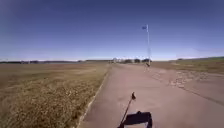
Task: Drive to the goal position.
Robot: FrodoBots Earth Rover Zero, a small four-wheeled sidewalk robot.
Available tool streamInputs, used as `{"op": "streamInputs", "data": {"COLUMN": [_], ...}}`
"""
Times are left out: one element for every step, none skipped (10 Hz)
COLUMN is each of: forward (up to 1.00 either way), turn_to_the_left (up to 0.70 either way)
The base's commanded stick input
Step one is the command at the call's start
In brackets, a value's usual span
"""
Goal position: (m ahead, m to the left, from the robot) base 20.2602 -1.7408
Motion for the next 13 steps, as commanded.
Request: {"op": "streamInputs", "data": {"forward": [1.0, 1.0, 1.0, 1.0, 1.0, 1.0, 1.0, 1.0, 1.0, 1.0, 1.0, 1.0, 1.0], "turn_to_the_left": [-0.01, 0.0, 0.0, 0.0, 0.0, 0.0, 0.0, 0.0, -0.17, -0.37, -0.04, -0.02, 0.0]}}
